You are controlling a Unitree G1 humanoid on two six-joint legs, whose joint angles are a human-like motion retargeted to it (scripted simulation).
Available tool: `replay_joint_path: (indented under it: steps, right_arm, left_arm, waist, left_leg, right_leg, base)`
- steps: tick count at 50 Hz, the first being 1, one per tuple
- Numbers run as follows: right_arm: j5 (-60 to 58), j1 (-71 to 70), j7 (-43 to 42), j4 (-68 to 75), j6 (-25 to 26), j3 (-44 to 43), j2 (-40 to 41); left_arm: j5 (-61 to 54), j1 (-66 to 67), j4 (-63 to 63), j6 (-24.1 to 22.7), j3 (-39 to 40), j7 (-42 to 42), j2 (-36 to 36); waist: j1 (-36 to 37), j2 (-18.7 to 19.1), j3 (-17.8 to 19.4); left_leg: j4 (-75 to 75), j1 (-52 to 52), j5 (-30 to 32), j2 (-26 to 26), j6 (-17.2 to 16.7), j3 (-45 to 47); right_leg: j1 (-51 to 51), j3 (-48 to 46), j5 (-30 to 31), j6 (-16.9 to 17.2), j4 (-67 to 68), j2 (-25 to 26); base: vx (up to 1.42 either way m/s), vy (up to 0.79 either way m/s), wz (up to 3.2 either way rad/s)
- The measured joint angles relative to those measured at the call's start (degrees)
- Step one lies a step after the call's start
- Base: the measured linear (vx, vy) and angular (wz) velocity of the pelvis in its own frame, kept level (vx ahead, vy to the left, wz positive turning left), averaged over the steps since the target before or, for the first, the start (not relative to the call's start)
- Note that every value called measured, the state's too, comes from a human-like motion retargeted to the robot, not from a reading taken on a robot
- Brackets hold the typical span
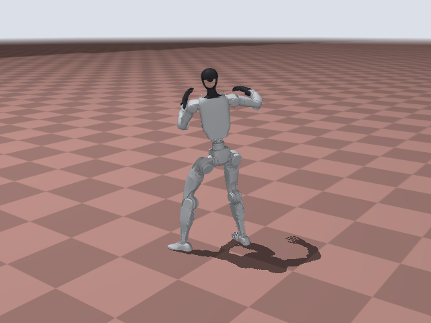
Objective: Kungfu
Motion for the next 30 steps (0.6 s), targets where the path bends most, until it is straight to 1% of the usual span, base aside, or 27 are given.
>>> replay_joint_path:
  steps: [2,3,5,7,8,9,10,12,13,14,15,16,17,18,20,22,23,24,25,27,28,29,30]
  right_arm:
    - [-18.8,10.2,-9.2,10.1,2.9,-10.4,0.2]
    - [-28.5,14.1,-15.2,17.0,6.5,-15.2,1.1]
    - [-45.8,18.1,-22.6,32.3,12.6,-20.6,1.2]
    - [-56.4,16.4,-23.6,49.0,21.3,-21.1,-0.6]
    - [-60.0,14.3,-22.2,56.6,25.8,-21.2,-1.0]
    - [-62.0,12.2,-21.8,62.9,27.8,-22.0,-1.2]
    - [-63.1,10.1,-22.0,68.6,28.5,-23.0,-1.3]
    - [-58.7,7.9,-25.0,75.5,25.1,-25.2,-1.6]
    - [-54.3,7.8,-25.9,77.7,22.8,-25.5,-2.3]
    - [-50.1,7.7,-26.2,79.2,20.3,-25.3,-2.7]
    - [-45.9,7.8,-26.1,80.5,17.8,-24.9,-2.9]
    - [-44.3,7.4,-25.7,80.7,16.8,-24.8,-2.1]
    - [-43.3,7.0,-25.3,80.8,16.2,-24.9,-1.0]
    - [-43.6,6.5,-25.2,80.5,16.3,-25.4,0.8]
    - [-45.4,4.5,-26.1,79.0,15.3,-23.9,4.0]
    - [-48.2,2.4,-27.5,77.5,13.8,-19.7,5.1]
    - [-49.3,1.9,-28.5,76.8,14.4,-18.7,5.7]
    - [-50.0,1.7,-29.4,76.1,15.1,-18.4,6.1]
    - [-50.3,1.8,-30.4,75.4,15.8,-18.3,6.5]
    - [-48.5,3.5,-31.0,73.8,14.7,-19.0,7.5]
    - [-46.6,4.3,-31.1,73.4,14.2,-19.9,8.2]
    - [-44.2,4.7,-31.4,73.4,14.2,-21.6,9.3]
    - [-41.6,4.8,-31.6,73.6,14.5,-23.6,10.7]
  left_arm:
    - [1.8,-3.9,2.1,-0.1,-8.0,-4.6,-0.6]
    - [2.9,-6.0,3.3,0.0,-12.4,-6.6,-2.0]
    - [4.0,-9.5,5.4,0.1,-20.0,-10.5,-4.9]
    - [3.2,-12.0,6.6,1.5,-25.6,-14.5,-8.7]
    - [3.0,-12.9,6.4,2.1,-27.9,-16.1,-10.3]
    - [3.3,-13.5,5.6,2.6,-29.1,-17.5,-11.3]
    - [3.8,-14.1,4.6,3.0,-29.7,-18.8,-12.0]
    - [6.8,-14.5,2.3,3.5,-29.8,-19.3,-12.7]
    - [8.3,-14.5,1.2,3.3,-29.9,-19.2,-12.8]
    - [9.6,-14.3,0.2,3.1,-30.1,-18.9,-12.7]
    - [10.9,-13.9,-0.8,3.0,-30.4,-18.5,-12.5]
    - [11.3,-13.4,-1.4,2.7,-30.4,-18.2,-12.2]
    - [11.5,-13.0,-2.0,2.4,-30.4,-17.9,-11.6]
    - [11.1,-13.0,-2.7,1.9,-30.4,-17.9,-10.4]
    - [9.6,-13.6,-4.8,1.2,-29.4,-18.7,-6.7]
    - [9.5,-14.2,-6.3,-0.2,-27.9,-18.6,-4.7]
    - [9.8,-14.1,-6.1,-1.6,-26.9,-18.1,-4.7]
    - [10.6,-13.8,-5.1,-3.0,-25.9,-17.1,-5.5]
    - [11.6,-13.3,-3.8,-4.5,-25.0,-16.0,-6.7]
    - [13.7,-10.7,-0.9,-5.9,-25.5,-14.1,-8.6]
    - [14.5,-8.8,0.2,-6.5,-25.8,-13.4,-8.9]
    - [15.9,-6.2,1.5,-7.8,-25.3,-12.8,-9.1]
    - [17.5,-3.2,2.9,-9.5,-24.3,-12.3,-9.3]
  waist:
    - [-1.3,-1.9,-0.4]
    - [-1.3,-2.8,-0.5]
    - [-1.3,-3.8,-0.2]
    - [-0.1,-4.5,0.2]
    - [0.8,-4.7,0.6]
    - [1.4,-4.9,1.2]
    - [1.8,-5.0,1.8]
    - [2.0,-5.0,2.7]
    - [2.5,-5.3,2.7]
    - [4.0,-5.7,2.5]
    - [6.1,-6.2,2.3]
    - [7.7,-6.8,1.8]
    - [8.7,-7.1,1.4]
    - [8.2,-6.9,1.2]
    - [7.1,-6.6,1.0]
    - [5.8,-3.0,2.7]
    - [5.5,-0.7,4.1]
    - [5.9,1.3,4.9]
    - [6.7,3.1,5.4]
    - [4.6,9.7,5.4]
    - [2.8,13.7,5.7]
    - [0.9,17.5,6.9]
    - [-0.9,21.2,8.4]
  left_leg:
    - [1.0,0.7,-3.0,-0.1,0.2,2.2]
    - [2.9,1.1,-5.6,-0.6,-1.0,2.4]
    - [9.4,-0.2,-12.4,-3.3,-2.7,-2.1]
    - [13.0,0.7,-17.9,-8.5,-2.9,-4.2]
    - [13.6,1.8,-19.9,-11.4,-3.7,-4.2]
    - [14.5,2.2,-21.7,-14.8,-5.1,-6.0]
    - [15.4,2.3,-23.5,-18.6,-6.8,-8.6]
    - [15.2,2.1,-25.5,-27.5,-7.4,-15.8]
    - [13.9,2.4,-25.8,-30.5,-6.9,-18.4]
    - [12.1,2.2,-23.9,-32.5,-3.7,-19.8]
    - [10.1,1.7,-21.1,-33.9,1.1,-20.6]
    - [8.7,2.1,-21.7,-34.7,3.2,-22.2]
    - [7.4,2.6,-22.7,-33.8,4.0,-22.2]
    - [6.6,3.3,-24.2,-29.6,2.3,-19.2]
    - [8.0,0.8,-26.4,-23.0,-1.6,-15.6]
    - [9.7,-2.1,-27.6,-13.8,-4.0,-15.2]
    - [11.6,-4.0,-28.4,-9.5,-5.0,-16.9]
    - [13.3,-6.1,-28.9,-7.1,-4.9,-17.6]
    - [15.0,-8.3,-29.4,-5.6,-4.3,-17.7]
    - [16.4,-14.4,-29.8,-2.7,-1.4,-23.1]
    - [16.3,-17.4,-29.5,-1.6,0.7,-26.8]
    - [16.2,-19.9,-29.1,-0.8,2.7,-30.3]
    - [16.0,-22.2,-28.7,-0.2,4.7,-33.6]
  right_leg:
    - [-0.2,-0.9,1.7,-1.1,-2.2,-0.3]
    - [0.0,-1.3,2.7,-1.9,-3.5,-0.2]
    - [0.2,-1.1,4.7,-3.3,-6.0,0.4]
    - [0.2,0.9,6.9,-4.5,-8.2,1.0]
    - [0.2,3.1,7.9,-5.0,-9.0,1.5]
    - [0.2,5.1,8.7,-5.5,-9.6,2.0]
    - [0.3,7.1,9.4,-6.2,-10.2,2.6]
    - [0.3,9.9,10.3,-7.2,-11.1,4.1]
    - [0.1,11.2,10.7,-7.5,-11.5,4.8]
    - [-0.1,13.2,10.9,-7.5,-11.6,5.7]
    - [-0.3,15.5,11.0,-7.5,-11.5,6.8]
    - [-0.8,16.5,9.7,-5.7,-11.2,7.4]
    - [-1.9,15.9,8.0,-2.5,-10.2,7.9]
    - [-4.2,11.9,5.7,3.3,-7.8,8.1]
    - [-10.9,-4.8,4.9,14.8,2.1,4.8]
    - [-18.3,-10.4,5.5,15.0,21.4,7.6]
    - [-22.2,-11.7,5.2,16.3,31.5,10.9]
    - [-26.7,-12.2,4.1,16.8,41.9,11.3]
    - [-31.4,-12.3,2.5,16.8,52.4,10.2]
    - [-37.4,-15.8,1.9,8.7,62.2,-1.7]
    - [-39.5,-16.7,3.1,3.4,62.5,-8.6]
    - [-40.6,-16.2,7.3,-2.9,57.1,-15.9]
    - [-41.1,-15.2,13.1,-9.6,48.8,-23.5]
  base:
    - [-0.42,-0.42,-0.68]
    - [-0.4,-0.33,-0.98]
    - [-0.44,-0.33,-1.12]
    - [-0.3,-0.1,-1.55]
    - [-0.26,-0.06,-1.84]
    - [-0.25,-0.08,-1.88]
    - [-0.24,-0.1,-1.69]
    - [-0.2,-0.14,-1.46]
    - [-0.15,-0.21,-1.63]
    - [-0.11,-0.26,-2.02]
    - [-0.11,-0.27,-2.43]
    - [-0.14,-0.26,-2.4]
    - [-0.19,-0.23,-1.91]
    - [-0.24,-0.22,-1.59]
    - [-0.34,-0.2,-1.47]
    - [-0.41,-0.28,-1.06]
    - [-0.38,-0.32,-0.84]
    - [-0.35,-0.21,-0.93]
    - [-0.25,-0.07,-0.68]
    - [-0.11,-0.1,0.08]
    - [-0.08,-0.13,0.57]
    - [-0.12,-0.1,0.68]
    - [-0.19,0.11,0.83]
